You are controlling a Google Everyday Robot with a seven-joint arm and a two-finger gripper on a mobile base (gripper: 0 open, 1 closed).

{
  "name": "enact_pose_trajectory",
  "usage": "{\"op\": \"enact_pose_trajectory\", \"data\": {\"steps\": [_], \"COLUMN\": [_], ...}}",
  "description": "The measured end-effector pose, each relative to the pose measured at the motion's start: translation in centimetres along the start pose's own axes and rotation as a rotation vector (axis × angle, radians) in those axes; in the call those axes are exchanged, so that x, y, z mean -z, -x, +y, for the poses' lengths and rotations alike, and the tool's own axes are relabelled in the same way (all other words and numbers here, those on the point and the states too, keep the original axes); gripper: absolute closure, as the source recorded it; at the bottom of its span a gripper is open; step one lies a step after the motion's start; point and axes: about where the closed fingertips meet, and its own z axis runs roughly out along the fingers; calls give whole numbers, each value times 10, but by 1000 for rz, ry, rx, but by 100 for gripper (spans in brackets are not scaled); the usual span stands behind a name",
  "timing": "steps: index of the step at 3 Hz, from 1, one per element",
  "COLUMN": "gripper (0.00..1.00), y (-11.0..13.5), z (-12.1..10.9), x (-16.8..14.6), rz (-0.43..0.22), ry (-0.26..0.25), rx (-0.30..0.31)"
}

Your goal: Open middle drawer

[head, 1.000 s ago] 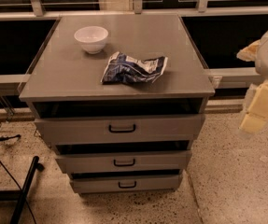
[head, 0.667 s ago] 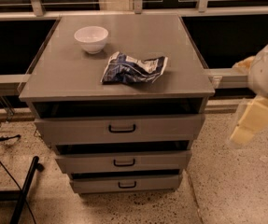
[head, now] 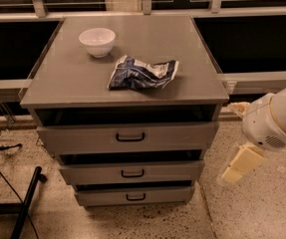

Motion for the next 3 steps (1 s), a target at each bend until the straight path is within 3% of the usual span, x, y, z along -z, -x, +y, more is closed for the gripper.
{"op": "enact_pose_trajectory", "data": {"steps": [1, 2, 3], "gripper": [0, 0, 0], "y": [0, -9, -26], "z": [0, 7, 20], "x": [0, -24, -67], "rz": [0, -8, -43], "ry": [0, 25, 62], "rx": [0, -12, -36]}}
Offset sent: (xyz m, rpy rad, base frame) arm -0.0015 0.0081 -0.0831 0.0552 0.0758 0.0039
